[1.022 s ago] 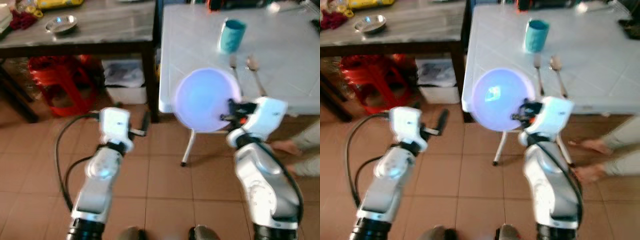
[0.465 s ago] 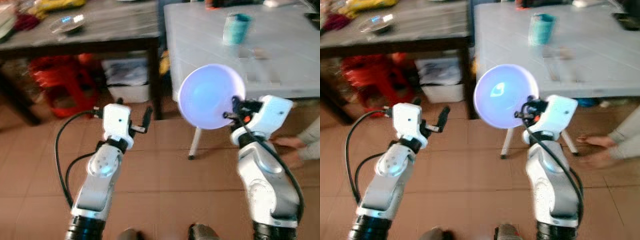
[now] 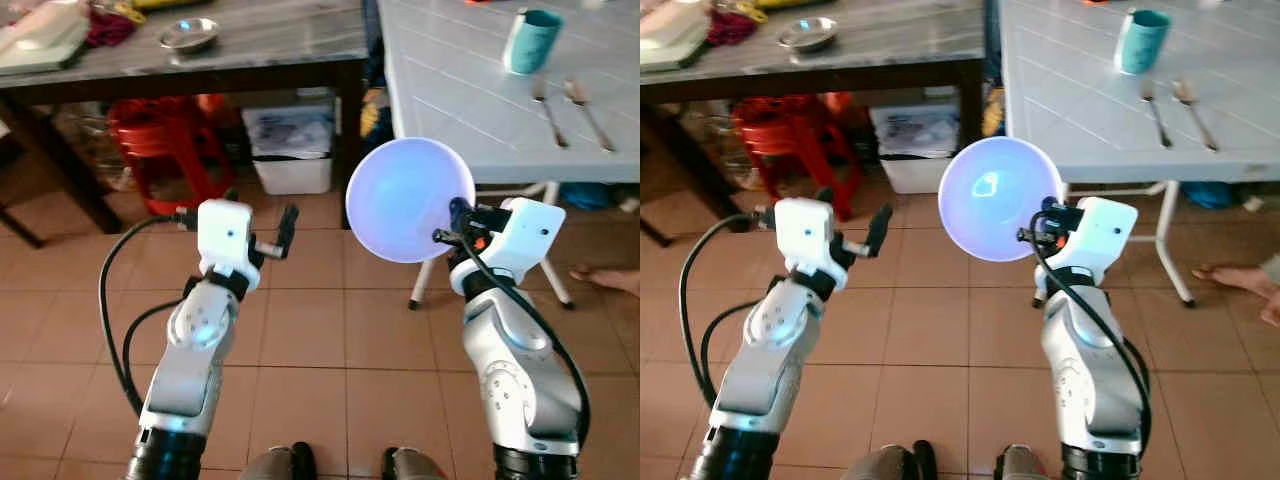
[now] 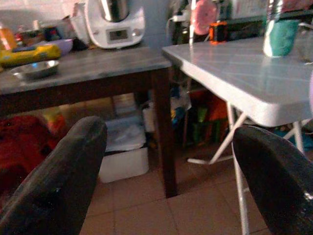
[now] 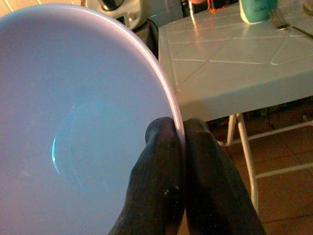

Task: Setting the table

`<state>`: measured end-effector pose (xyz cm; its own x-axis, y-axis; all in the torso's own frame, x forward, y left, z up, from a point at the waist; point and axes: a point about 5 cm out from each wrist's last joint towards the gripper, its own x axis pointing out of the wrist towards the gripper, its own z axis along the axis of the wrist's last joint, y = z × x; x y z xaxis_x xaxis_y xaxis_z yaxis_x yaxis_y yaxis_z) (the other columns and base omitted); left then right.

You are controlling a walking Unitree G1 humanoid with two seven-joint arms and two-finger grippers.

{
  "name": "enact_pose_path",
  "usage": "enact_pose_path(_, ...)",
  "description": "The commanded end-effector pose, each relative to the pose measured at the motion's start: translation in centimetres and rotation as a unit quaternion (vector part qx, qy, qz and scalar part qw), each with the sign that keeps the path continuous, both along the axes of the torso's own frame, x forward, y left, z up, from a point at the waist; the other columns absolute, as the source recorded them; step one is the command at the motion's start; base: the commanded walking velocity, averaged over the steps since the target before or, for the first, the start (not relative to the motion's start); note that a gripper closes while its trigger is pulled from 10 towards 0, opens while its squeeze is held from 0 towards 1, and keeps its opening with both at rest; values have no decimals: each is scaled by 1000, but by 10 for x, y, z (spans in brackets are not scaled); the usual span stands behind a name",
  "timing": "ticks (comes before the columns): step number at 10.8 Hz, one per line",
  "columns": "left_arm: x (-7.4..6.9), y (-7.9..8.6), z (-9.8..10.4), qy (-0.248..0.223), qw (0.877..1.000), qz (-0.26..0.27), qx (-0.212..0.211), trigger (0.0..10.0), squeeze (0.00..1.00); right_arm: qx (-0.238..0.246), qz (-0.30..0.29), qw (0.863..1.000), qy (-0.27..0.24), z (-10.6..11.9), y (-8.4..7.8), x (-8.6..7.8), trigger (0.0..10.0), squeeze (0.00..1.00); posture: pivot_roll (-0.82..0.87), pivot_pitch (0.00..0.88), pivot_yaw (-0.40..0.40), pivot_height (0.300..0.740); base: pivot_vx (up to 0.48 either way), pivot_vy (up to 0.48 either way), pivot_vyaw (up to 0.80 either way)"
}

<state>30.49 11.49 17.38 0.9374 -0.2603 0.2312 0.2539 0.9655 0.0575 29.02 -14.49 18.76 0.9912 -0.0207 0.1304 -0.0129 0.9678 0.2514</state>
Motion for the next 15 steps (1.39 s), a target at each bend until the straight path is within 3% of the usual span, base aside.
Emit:
enact_pose_path(1,3,2,-4,8,1000,2,1,10000,0,-9,14,1000,-15,6,5,-4,10000,0,-174,191,78,740,0,0,0)
enact_pose_path(4,0,5,-6,14,1000,5,-7,10000,0,-30,22,999,-20,5,3,-3,10000,0,-161,185,90,740,0,0,0)
enact_pose_path(8,4,2,-2,11,1000,-7,-14,10000,0,-37,7,999,-25,5,0,-4,10000,0,-181,189,85,740,0,0,723)
enact_pose_path(12,0,-2,-3,15,999,-17,-34,10000,0,-47,16,998,-29,6,4,-1,10000,0,-162,185,75,740,0,0,0)
enact_pose_path(15,4,-3,0,12,999,-19,-38,10000,0,-58,21,998,-33,5,6,-2,10000,0,-162,176,80,740,271,0,0)
